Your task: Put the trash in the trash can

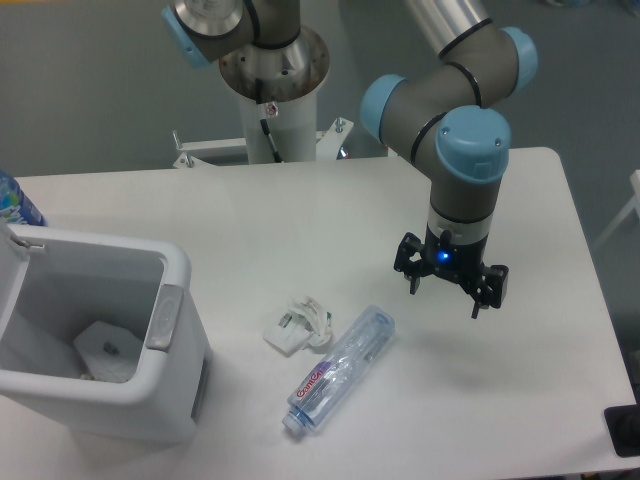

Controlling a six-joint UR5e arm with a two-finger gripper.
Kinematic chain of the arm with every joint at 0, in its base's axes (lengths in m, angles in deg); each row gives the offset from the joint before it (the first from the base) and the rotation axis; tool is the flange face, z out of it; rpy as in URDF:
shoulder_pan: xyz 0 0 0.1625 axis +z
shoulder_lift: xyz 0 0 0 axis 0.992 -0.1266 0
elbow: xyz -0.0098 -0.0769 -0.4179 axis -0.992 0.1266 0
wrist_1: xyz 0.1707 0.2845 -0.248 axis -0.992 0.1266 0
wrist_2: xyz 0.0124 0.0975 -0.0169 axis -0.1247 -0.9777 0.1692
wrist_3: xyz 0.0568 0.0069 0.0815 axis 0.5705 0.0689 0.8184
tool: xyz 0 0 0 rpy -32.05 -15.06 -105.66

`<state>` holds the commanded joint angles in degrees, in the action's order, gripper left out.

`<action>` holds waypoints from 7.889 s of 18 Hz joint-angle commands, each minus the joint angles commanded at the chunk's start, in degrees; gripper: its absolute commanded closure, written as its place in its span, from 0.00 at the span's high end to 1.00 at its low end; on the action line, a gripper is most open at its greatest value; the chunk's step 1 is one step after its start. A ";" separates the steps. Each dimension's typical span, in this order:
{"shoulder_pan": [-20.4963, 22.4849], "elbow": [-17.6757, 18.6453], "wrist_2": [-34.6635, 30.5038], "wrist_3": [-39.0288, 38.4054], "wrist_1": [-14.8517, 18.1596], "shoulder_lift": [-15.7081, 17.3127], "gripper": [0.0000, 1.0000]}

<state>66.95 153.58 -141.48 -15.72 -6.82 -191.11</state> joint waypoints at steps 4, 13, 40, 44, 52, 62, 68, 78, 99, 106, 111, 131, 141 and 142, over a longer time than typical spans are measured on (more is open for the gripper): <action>-0.09 0.09 0.00 -0.35 0.00 0.09 1.00; -1.84 5.35 4.30 -0.97 -0.44 2.45 1.00; -15.82 17.58 -0.53 -17.40 -6.50 0.53 1.00; -16.34 16.96 -0.53 -18.19 -6.50 -0.61 0.99; -16.44 15.91 -0.53 -22.94 -6.86 -1.23 0.14; -16.17 15.82 0.26 -22.59 -6.51 0.87 0.05; -12.49 14.51 8.85 -22.94 -5.98 4.74 0.05; -9.15 8.80 17.30 -26.19 -4.67 5.80 0.01; -14.66 -8.88 37.18 -47.99 -3.60 9.23 0.02; -20.13 -5.80 36.65 -48.34 -4.04 9.84 0.18; -20.57 -5.89 36.56 -47.72 -4.57 9.67 0.93; -11.61 -14.94 31.20 -36.48 -7.73 -2.45 1.00; -10.90 -14.41 17.32 -31.65 -7.21 -11.24 1.00; -10.99 -14.33 17.23 -31.38 -6.95 -11.77 1.00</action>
<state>55.96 139.25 -124.25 -47.10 -13.77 -202.88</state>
